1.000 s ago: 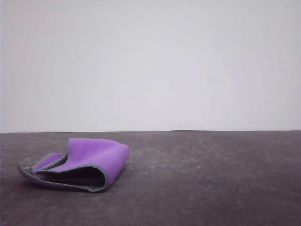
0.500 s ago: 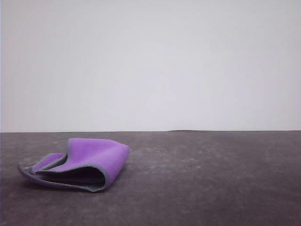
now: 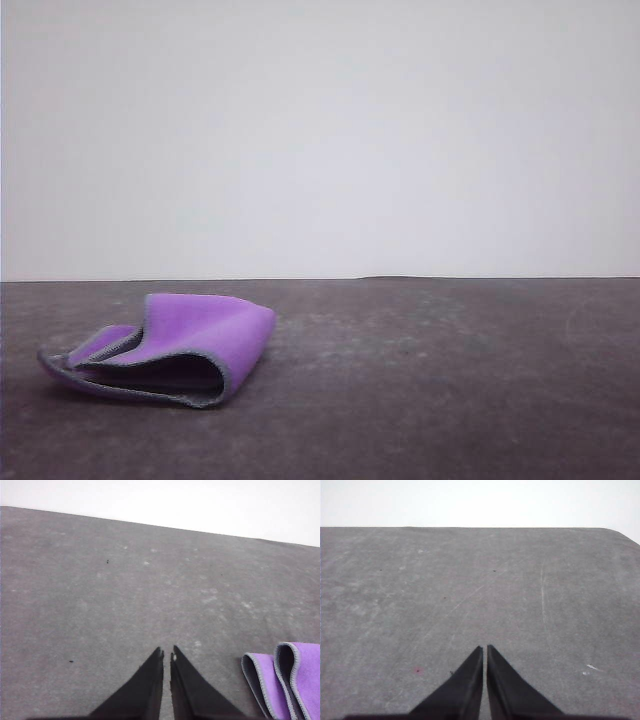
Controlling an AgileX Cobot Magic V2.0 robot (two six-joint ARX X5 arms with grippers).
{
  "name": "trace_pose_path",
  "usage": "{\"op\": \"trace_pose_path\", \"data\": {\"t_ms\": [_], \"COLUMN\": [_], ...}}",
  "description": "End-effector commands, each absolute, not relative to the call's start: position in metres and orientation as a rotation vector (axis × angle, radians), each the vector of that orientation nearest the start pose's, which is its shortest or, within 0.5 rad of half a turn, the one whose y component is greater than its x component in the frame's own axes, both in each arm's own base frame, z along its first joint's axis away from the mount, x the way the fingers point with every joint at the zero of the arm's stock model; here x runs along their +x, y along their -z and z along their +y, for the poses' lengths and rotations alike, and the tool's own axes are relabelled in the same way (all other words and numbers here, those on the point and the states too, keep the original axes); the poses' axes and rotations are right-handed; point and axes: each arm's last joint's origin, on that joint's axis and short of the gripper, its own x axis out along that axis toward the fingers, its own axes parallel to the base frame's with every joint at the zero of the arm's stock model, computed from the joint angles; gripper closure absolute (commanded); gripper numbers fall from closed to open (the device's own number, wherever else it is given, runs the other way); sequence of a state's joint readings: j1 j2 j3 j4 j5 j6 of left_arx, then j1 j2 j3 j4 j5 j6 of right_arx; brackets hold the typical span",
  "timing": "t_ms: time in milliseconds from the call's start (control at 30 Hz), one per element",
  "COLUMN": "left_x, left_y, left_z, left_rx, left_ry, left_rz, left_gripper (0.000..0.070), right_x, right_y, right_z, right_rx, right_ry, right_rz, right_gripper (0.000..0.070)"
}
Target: Fold clothes
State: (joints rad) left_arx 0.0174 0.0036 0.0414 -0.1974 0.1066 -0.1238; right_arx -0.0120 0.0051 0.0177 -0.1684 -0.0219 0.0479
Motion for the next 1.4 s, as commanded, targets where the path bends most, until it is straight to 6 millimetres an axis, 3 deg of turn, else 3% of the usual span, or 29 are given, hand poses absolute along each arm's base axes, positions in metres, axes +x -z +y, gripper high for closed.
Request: {"op": "trace_pose_path", "data": {"t_ms": [0,1367], "left_x": [0.0946,0.0946], "left_y": [-0.1510,-0.1510], "left_z": [-0.0012,-0.0012], "left_rx": [-0.135,-0.135], "left_ry": [0.072,0.072], "left_rz": [0.194,0.194], "left_gripper": [0.0684,0.0684], "right_x": [0.0961,0.0961], "right_y": [-0.1523,-0.1523], "right_z": [-0.0004,-0.0004], "right_rx": [0.036,0.036], "right_ry": [-0.006,-0.006], "right_rz": [0.148,0.148], "right_gripper": [0.0692,0.0692]}}
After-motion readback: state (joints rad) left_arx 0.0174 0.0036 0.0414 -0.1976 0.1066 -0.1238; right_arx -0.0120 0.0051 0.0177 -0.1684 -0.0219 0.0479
